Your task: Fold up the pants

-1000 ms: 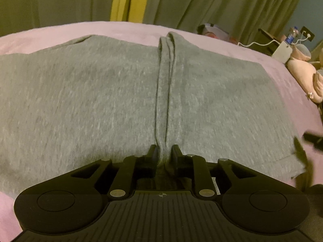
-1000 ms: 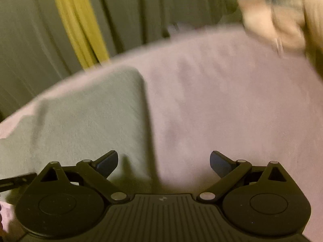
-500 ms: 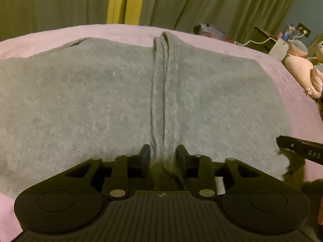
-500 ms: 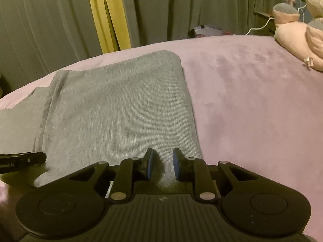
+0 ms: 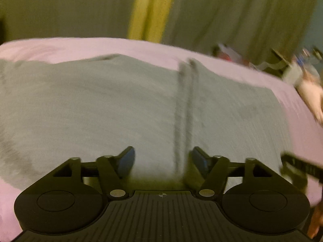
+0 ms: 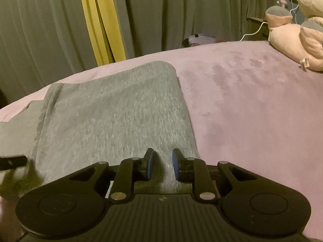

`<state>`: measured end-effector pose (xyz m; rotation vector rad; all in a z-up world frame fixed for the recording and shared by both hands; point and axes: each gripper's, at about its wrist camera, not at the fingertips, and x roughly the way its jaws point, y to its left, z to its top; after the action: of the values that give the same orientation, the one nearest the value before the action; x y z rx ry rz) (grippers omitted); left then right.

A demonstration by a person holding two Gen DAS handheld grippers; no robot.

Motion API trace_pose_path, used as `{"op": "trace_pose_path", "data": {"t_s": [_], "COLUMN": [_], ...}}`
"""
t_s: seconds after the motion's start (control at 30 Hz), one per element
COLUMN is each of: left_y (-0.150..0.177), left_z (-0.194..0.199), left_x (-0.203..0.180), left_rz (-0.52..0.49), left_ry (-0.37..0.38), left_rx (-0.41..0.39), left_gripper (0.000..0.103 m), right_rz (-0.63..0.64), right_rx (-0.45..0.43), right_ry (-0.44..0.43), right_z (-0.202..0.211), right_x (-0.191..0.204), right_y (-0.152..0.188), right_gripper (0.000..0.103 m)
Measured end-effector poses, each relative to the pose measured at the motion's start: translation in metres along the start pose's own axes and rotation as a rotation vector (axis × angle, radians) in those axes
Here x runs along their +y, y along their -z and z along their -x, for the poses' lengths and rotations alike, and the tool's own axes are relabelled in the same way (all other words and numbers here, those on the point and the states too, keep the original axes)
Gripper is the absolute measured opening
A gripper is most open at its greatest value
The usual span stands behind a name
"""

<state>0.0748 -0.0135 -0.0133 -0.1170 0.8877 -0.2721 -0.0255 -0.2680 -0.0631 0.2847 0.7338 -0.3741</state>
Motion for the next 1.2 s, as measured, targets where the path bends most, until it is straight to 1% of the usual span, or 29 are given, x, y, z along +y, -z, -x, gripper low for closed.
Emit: {"op": "trace_pose_path", "data": {"t_s": [0.1, 0.2, 0.3, 0.47, 0.5, 0.53, 0.57, 0.6, 0.63, 0.67, 0.7, 0.77, 0.87, 0.9, 0.93, 0.97, 1.03, 1.1, 1.17, 1.2], "left_y": [-0.007, -0.011, -0.013, -0.017, -0.018, -0.019, -0.019, -0.019, -0.02, -0.019, -0.02, -0.02, -0.017, -0.015, -0.013, -0.011, -0.007, -0.002, 0.002, 0.003], "left_z": [0.002, 0.003, 0.005, 0.009, 0.011, 0.012, 0.013, 0.013, 0.014, 0.014, 0.014, 0.012, 0.006, 0.002, -0.001, -0.006, -0.016, -0.02, -0.018, -0.017], "left_x": [0.019, 0.03, 0.033, 0.037, 0.039, 0.042, 0.045, 0.047, 0.049, 0.05, 0.05, 0.046, 0.029, 0.023, 0.017, 0.011, -0.001, -0.011, -0.02, -0.024], "left_rz": [0.11, 0.17, 0.198, 0.222, 0.234, 0.25, 0.264, 0.274, 0.282, 0.284, 0.28, 0.256, 0.153, 0.113, 0.077, 0.042, -0.031, -0.092, -0.142, -0.162], "left_ry": [-0.032, -0.057, -0.053, -0.05, -0.047, -0.049, -0.053, -0.057, -0.062, -0.066, -0.066, -0.031, 0.078, 0.101, 0.109, 0.106, 0.079, 0.065, 0.113, 0.149], "left_rx": [-0.012, -0.018, -0.025, -0.03, -0.035, -0.034, -0.03, -0.024, -0.022, -0.024, -0.025, -0.015, 0.038, 0.058, 0.075, 0.089, 0.103, 0.082, 0.065, 0.063], "left_gripper": [0.077, 0.08, 0.086, 0.087, 0.088, 0.089, 0.089, 0.09, 0.09, 0.09, 0.09, 0.09, 0.09, 0.09, 0.09, 0.09, 0.092, 0.092, 0.085, 0.076], "right_rz": [0.003, 0.003, 0.007, 0.001, 0.002, 0.002, 0.003, 0.007, 0.015, 0.03, 0.05, 0.092, 0.138, 0.145, 0.139, 0.126, 0.067, -0.029, -0.128, -0.161], "right_rx": [-0.012, -0.021, -0.026, -0.028, -0.029, -0.03, -0.031, -0.032, -0.035, -0.036, -0.036, -0.039, -0.055, -0.066, -0.076, -0.087, -0.111, -0.117, -0.09, -0.069], "right_ry": [-0.001, -0.002, -0.001, -0.011, -0.014, -0.023, -0.037, -0.062, -0.081, -0.084, -0.073, -0.062, -0.035, -0.03, -0.025, -0.021, -0.014, -0.025, -0.021, -0.019], "right_z": [-0.004, -0.006, -0.006, -0.006, -0.005, -0.005, -0.005, -0.005, -0.005, -0.006, -0.008, -0.011, -0.009, -0.006, -0.003, 0.001, 0.01, 0.014, 0.012, 0.009], "right_x": [0.0, -0.001, 0.0, -0.001, -0.001, -0.001, -0.001, -0.001, 0.001, 0.003, 0.007, 0.014, 0.024, 0.025, 0.025, 0.023, 0.014, 0.0, -0.015, -0.019], "right_y": [0.0, -0.001, -0.001, -0.001, -0.001, 0.0, -0.001, 0.0, 0.0, 0.0, 0.001, 0.001, 0.002, 0.002, 0.001, 0.001, -0.001, -0.003, -0.004, -0.004], "right_gripper": [0.021, 0.021, 0.022, 0.025, 0.027, 0.031, 0.041, 0.047, 0.058, 0.061, 0.061, 0.072, 0.075, 0.076, 0.08, 0.086, 0.09, 0.091, 0.091, 0.091]}}
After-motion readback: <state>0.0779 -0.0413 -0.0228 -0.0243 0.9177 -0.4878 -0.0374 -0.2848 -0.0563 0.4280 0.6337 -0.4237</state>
